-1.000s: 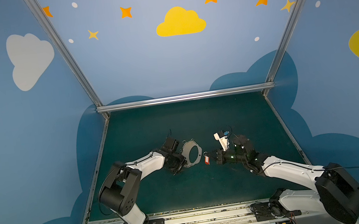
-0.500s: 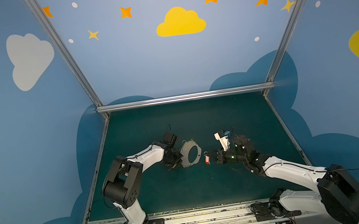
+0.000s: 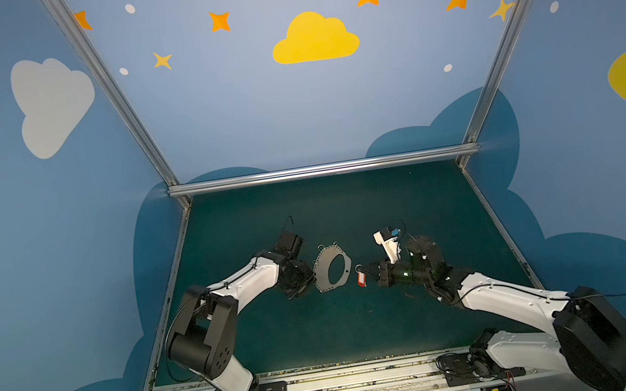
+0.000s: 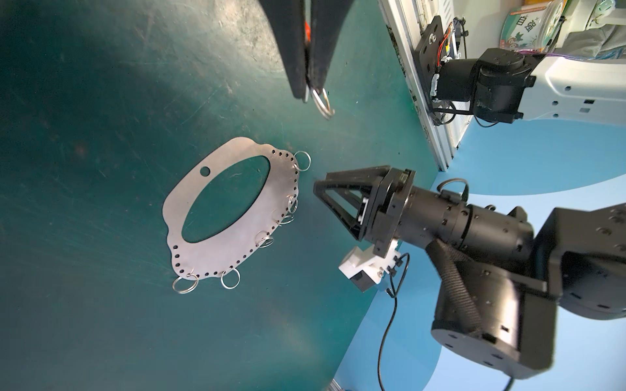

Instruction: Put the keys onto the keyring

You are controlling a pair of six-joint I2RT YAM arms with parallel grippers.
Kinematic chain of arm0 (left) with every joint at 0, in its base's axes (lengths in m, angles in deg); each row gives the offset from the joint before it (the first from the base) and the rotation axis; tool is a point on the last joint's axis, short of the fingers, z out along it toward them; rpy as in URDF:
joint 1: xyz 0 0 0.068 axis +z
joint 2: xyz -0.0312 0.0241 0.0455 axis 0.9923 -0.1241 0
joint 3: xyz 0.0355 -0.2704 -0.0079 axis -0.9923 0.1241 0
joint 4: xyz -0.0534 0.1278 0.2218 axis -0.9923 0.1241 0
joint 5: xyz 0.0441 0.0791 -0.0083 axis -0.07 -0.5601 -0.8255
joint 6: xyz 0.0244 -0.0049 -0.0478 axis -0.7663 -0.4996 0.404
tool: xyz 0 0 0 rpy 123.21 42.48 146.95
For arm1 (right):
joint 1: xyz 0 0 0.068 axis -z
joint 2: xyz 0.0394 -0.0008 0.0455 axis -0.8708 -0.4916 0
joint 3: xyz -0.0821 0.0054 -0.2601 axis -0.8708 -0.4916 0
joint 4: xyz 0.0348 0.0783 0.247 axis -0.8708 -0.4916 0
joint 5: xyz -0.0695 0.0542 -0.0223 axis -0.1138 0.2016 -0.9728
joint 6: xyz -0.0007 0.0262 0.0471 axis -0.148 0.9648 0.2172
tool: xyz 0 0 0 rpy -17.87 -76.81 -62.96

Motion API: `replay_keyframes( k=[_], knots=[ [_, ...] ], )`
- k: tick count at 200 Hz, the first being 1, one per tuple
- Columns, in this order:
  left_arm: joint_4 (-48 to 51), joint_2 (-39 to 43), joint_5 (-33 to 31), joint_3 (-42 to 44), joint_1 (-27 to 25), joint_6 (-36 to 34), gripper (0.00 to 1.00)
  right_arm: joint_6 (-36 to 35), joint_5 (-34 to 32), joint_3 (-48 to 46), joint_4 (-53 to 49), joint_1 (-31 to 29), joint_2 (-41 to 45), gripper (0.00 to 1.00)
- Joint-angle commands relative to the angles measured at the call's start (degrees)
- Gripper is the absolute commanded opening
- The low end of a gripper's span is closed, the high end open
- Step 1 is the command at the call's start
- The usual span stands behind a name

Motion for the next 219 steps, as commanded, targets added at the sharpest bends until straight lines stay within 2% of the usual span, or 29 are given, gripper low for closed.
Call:
replay_keyframes(
  k=[1, 69, 95, 119, 132, 152, 219],
  knots=[
    [-1.4, -0.2, 1.0, 0.5, -1.7, 1.1, 0.39, 0.4, 0.0, 0.7, 1.0, -0.3, -0.7, 0.00],
    [-3.7, -3.4, -1.3, 1.7, -1.9, 2.2, 0.28, 0.8, -0.4, -0.1, 0.7, -0.7, 1.0, 0.00],
    [-5.6, -4.7, -0.4, 1.4, -1.9, 2.7, 0.25, 0.9, -0.4, -0.4, 0.9, -0.7, 1.0, 0.00],
    [-6.2, -5.8, -0.1, 0.8, -1.9, 2.9, 0.17, 1.4, -0.1, -0.6, 1.6, -0.8, 0.4, 0.00],
    [-6.3, -6.0, 0.0, 0.5, -1.9, 3.0, 0.09, 1.5, -0.1, -0.7, 1.9, -0.9, 0.0, 0.00],
    [-6.4, -5.7, -0.2, 0.2, -1.9, 3.2, 0.04, 1.4, 0.1, -0.7, 1.9, -1.2, -0.5, 0.00],
    [-11.7, -5.7, 0.8, 1.4, -2.0, 7.0, 0.04, 1.3, 0.5, -0.8, 5.1, -3.3, -7.6, 0.00]
  ],
)
